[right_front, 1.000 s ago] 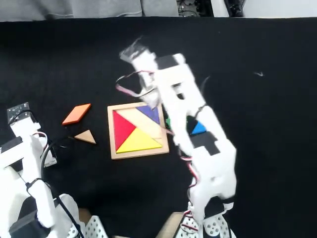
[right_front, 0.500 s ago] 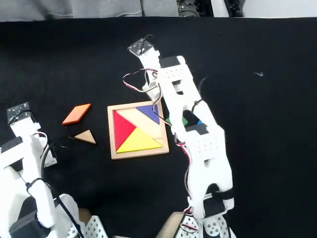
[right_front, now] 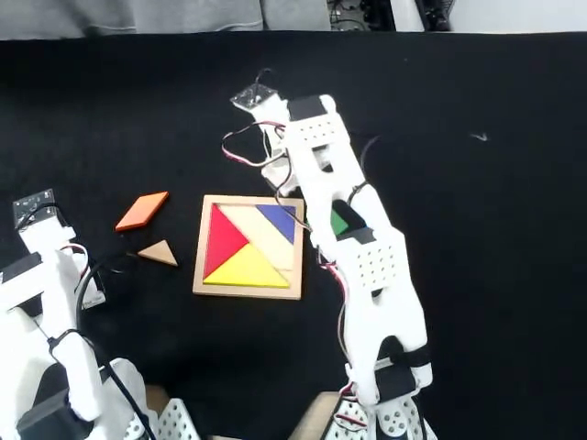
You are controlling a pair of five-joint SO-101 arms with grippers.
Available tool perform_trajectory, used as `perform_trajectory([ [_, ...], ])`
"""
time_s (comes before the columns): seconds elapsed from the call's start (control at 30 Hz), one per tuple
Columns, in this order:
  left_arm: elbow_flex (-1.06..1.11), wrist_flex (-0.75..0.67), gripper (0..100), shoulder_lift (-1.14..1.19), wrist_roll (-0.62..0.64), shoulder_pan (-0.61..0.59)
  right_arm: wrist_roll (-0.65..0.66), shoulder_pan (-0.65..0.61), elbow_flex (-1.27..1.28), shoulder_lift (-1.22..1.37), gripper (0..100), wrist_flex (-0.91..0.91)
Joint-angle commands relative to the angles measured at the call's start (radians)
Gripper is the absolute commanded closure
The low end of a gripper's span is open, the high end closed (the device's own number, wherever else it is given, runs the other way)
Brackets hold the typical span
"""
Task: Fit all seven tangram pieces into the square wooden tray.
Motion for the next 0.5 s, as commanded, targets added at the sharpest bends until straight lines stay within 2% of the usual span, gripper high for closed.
perform_trajectory([
  [0.0, -0.004, -0.017, 97, -0.035, 0.012, 0.028, -0.009, -0.017, -0.117, -0.166, 98.8, 0.118],
  [0.13, -0.010, -0.017, 97, -0.038, 0.012, 0.027, -0.011, -0.006, -0.116, -0.321, 98.8, 0.187],
  [0.27, -0.045, -0.012, 97, -0.040, 0.012, 0.028, -0.011, 0.044, 0.039, -0.487, 98.8, 0.183],
  [0.37, -0.173, 0.037, 97, -0.043, 0.009, 0.036, -0.011, 0.084, 0.185, -0.622, 98.8, 0.173],
  [0.47, -0.374, 0.164, 95, -0.049, 0.005, 0.081, -0.040, 0.129, 0.361, -0.771, 98.8, 0.120],
])
